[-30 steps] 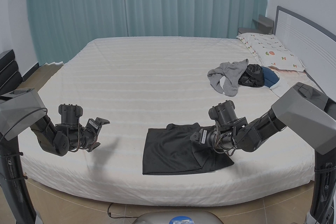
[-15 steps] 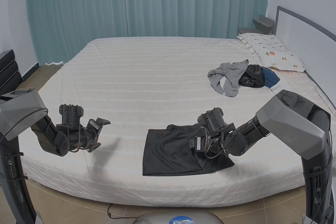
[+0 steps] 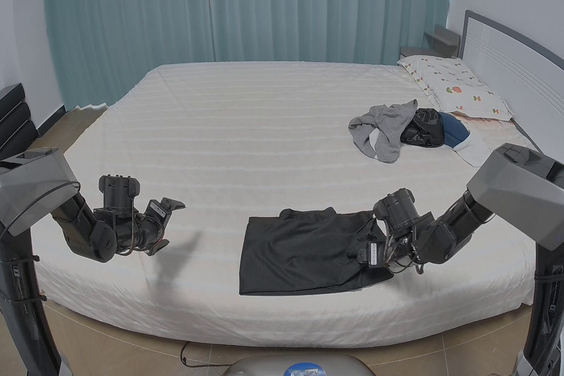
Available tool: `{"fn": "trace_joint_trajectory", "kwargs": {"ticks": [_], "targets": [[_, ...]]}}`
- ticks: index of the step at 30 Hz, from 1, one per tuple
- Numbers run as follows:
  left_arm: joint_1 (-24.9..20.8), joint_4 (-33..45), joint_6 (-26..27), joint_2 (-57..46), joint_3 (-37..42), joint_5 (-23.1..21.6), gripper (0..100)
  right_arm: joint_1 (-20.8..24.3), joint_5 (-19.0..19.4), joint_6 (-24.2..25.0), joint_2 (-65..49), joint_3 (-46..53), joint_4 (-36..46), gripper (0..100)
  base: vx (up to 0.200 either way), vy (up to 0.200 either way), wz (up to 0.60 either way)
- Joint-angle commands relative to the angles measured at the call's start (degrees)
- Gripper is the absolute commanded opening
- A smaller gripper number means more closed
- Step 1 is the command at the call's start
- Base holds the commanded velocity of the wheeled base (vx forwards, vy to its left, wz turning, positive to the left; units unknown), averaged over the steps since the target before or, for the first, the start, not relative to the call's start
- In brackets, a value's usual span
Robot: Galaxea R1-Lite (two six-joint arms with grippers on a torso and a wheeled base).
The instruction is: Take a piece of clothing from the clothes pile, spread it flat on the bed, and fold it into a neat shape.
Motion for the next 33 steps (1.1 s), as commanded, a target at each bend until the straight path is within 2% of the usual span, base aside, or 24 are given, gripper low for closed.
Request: {"fn": "trace_joint_trajectory", "kwargs": {"ticks": [1,6,8,9,11,22,33], "targets": [[-0.02,-0.02,-0.03,0.09,0.02,-0.04,100,-4.17,3.72,-0.14,-6.33,7.99,-1.45,100,0.000,0.000,0.00],[-0.02,-0.02,-0.03,0.09,-0.07,0.05,100,-7.34,8.03,0.21,-9.06,12.21,-5.14,100,0.000,0.000,0.00],[-0.02,-0.02,-0.03,0.09,-0.07,-0.04,100,-7.43,8.12,0.21,-9.14,12.21,-5.22,100,0.000,0.000,0.00],[-0.02,-0.02,-0.03,0.09,-0.07,0.05,100,-9.01,12.51,0.48,-10.73,13.53,-6.89,100,0.000,0.000,0.00],[-0.02,-0.02,-0.03,0.09,-0.07,-0.04,100,-10.06,18.23,1.27,-11.78,13.53,-7.86,100,0.000,0.000,0.00],[-0.10,-0.02,0.06,0.36,-0.16,0.05,100,-10.68,31.23,10.67,-7.30,8.52,-8.56,100,0.000,0.000,0.00],[-0.10,-0.02,0.06,0.53,-0.51,0.05,100,-11.12,31.67,10.67,-0.97,9.05,-15.24,100,0.000,0.000,0.00]]}}
